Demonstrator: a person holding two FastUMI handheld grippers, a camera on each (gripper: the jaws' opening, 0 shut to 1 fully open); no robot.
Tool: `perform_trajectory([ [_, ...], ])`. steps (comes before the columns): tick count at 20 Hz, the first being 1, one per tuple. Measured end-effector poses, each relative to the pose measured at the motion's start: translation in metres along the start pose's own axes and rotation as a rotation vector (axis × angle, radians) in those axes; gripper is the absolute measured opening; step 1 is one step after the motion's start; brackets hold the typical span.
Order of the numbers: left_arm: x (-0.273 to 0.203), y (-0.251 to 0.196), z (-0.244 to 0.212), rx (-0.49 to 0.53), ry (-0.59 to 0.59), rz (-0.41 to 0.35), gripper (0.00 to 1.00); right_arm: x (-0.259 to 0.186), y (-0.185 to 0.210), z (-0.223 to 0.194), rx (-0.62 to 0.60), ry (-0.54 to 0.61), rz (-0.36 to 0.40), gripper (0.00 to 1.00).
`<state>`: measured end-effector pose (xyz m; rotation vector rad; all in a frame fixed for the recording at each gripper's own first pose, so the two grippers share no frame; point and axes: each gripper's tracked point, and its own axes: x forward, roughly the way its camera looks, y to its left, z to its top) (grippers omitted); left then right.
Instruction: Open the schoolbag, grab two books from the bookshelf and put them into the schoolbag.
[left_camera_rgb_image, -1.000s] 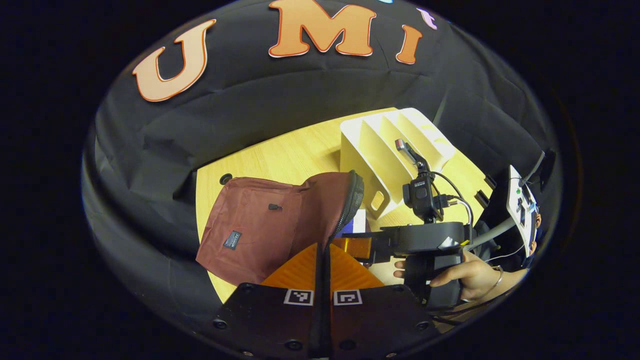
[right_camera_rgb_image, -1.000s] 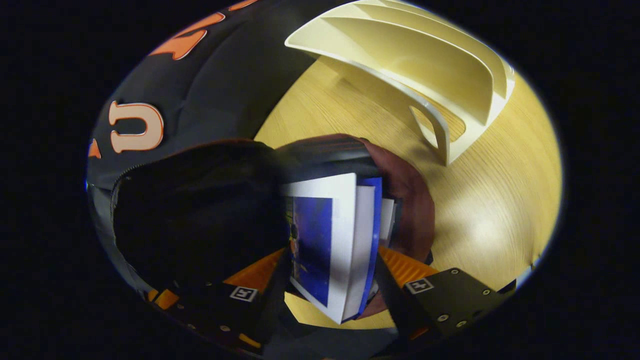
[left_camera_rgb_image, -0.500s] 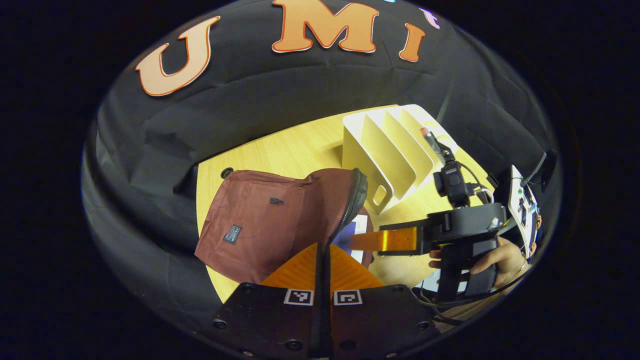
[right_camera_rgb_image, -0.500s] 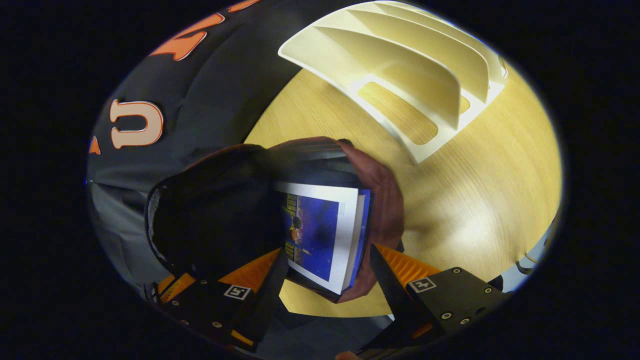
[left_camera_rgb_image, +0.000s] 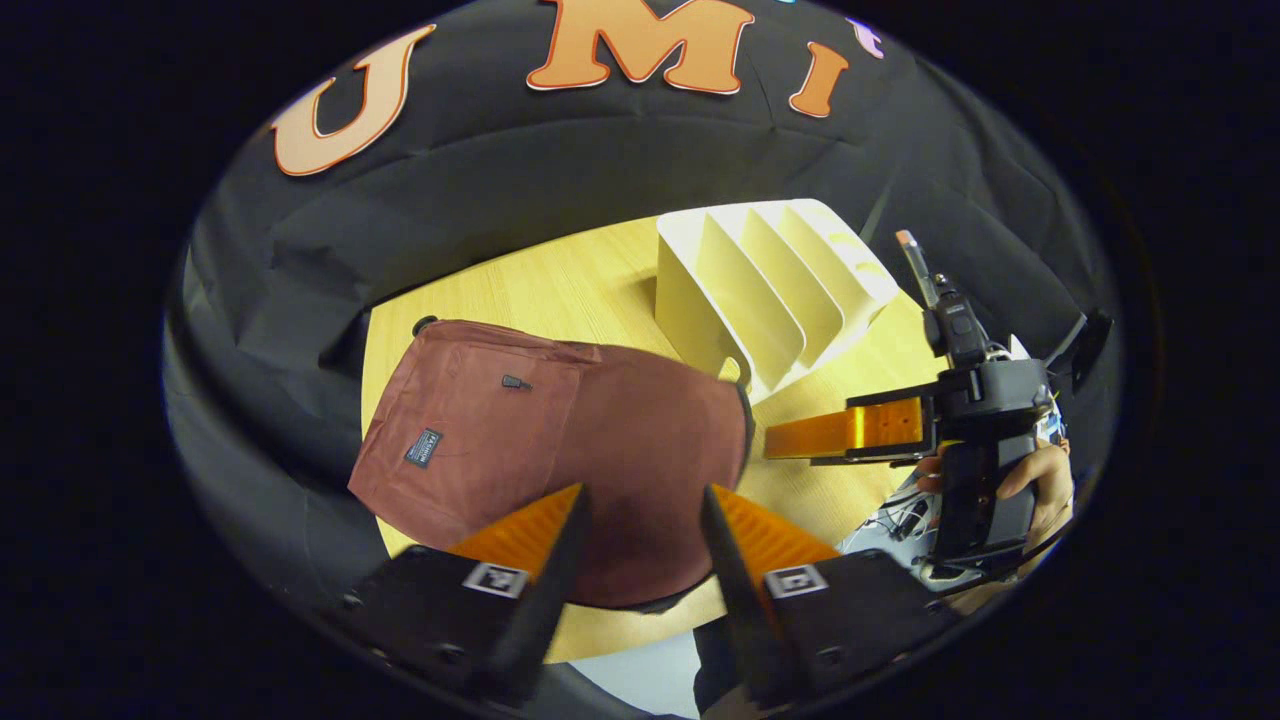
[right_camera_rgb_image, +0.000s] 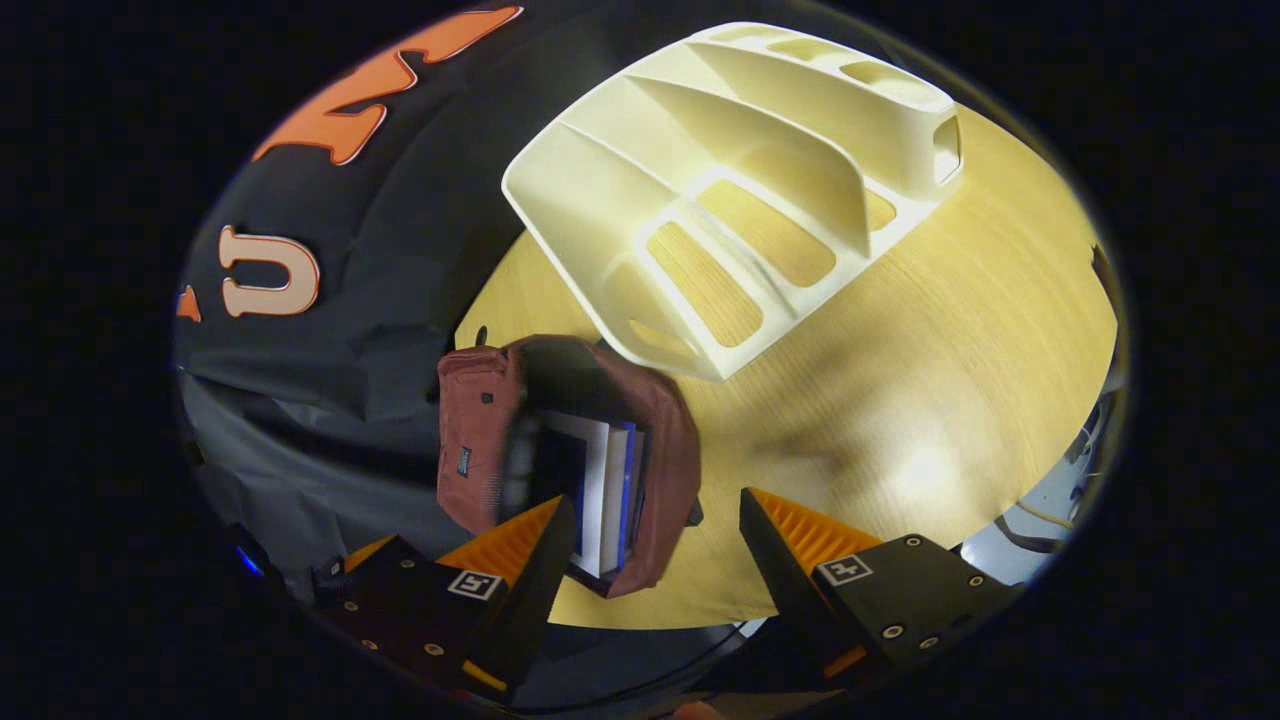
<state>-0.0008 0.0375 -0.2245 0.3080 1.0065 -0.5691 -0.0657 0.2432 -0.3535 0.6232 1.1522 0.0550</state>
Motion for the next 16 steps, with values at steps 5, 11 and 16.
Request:
perform_trajectory([
  [5, 0.012, -0.036, 0.017, -0.064, -0.052, 0.024, 0.98, -0.036, -0.040, 0.037, -0.117, -0.021, -0.039, 0.98],
  [11, -0.011, -0.106, 0.113, -0.144, -0.344, -0.006, 0.97, -0.117, -0.057, 0.135, -0.323, -0.273, -0.029, 0.98],
  [16, -0.045, -0.136, 0.177, -0.149, -0.563, 0.068, 0.96, -0.205, -0.030, 0.219, -0.506, -0.601, -0.032, 0.98],
])
